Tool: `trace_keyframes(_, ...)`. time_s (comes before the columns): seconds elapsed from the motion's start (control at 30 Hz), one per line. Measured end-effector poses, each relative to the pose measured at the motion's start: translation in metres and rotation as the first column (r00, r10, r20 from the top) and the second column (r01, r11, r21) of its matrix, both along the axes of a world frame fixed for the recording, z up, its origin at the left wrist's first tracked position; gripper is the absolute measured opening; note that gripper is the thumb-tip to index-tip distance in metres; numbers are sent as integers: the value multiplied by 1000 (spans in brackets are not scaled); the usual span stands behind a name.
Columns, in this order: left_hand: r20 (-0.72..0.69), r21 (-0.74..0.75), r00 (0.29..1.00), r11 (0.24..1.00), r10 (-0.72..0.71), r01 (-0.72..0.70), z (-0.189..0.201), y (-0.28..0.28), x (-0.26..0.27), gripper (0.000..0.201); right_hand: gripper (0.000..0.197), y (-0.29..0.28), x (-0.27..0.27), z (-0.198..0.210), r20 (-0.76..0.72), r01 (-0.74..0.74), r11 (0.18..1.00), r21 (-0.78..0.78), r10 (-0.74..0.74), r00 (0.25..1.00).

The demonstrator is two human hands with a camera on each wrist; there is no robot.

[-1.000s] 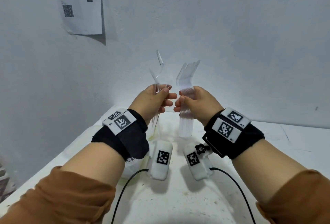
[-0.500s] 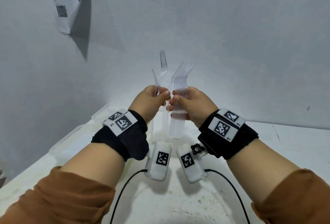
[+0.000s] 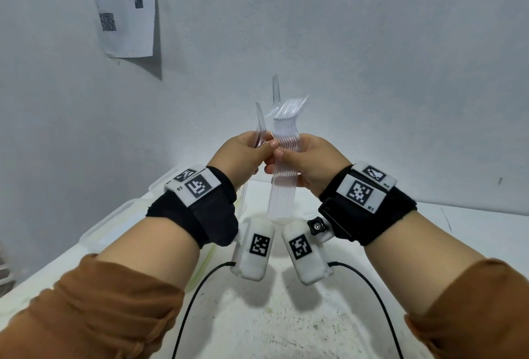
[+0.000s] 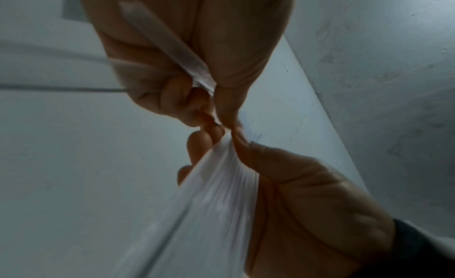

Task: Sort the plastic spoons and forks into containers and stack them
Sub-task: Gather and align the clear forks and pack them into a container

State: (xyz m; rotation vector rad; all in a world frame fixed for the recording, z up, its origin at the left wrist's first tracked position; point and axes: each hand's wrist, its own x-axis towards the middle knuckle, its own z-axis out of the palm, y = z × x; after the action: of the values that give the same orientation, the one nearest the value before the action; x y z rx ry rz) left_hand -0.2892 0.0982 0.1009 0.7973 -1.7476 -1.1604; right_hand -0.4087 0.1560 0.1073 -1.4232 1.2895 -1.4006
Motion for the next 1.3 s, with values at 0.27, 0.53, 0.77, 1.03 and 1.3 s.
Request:
trace_keyframes(0.27, -58, 60, 998, 998, -22, 25, 0, 5, -1, 47, 18, 1, -9, 2, 7, 61, 998, 21, -61, 998)
trace_keyframes(0.53, -126, 164, 991, 984, -54, 74, 2, 1, -8, 53, 18, 4, -17, 9, -3, 57, 998, 21, -57, 998)
trace_keyframes(0.77, -159, 170, 986, 982, -59, 87, 1, -2, -14, 27, 14, 5, -27, 5, -1, 67, 998, 14, -67, 998)
trace_keyframes(1.03, -208, 214, 978, 976, 23, 22, -6, -9, -13, 15, 15, 3, -16, -3, -31, 65, 998, -1, -65, 997)
trace_keyframes(1.3, 45, -66, 986, 985, 163, -160, 4, -32, 2, 19, 12, -13, 8, 2, -87, 98, 995, -33, -100, 991)
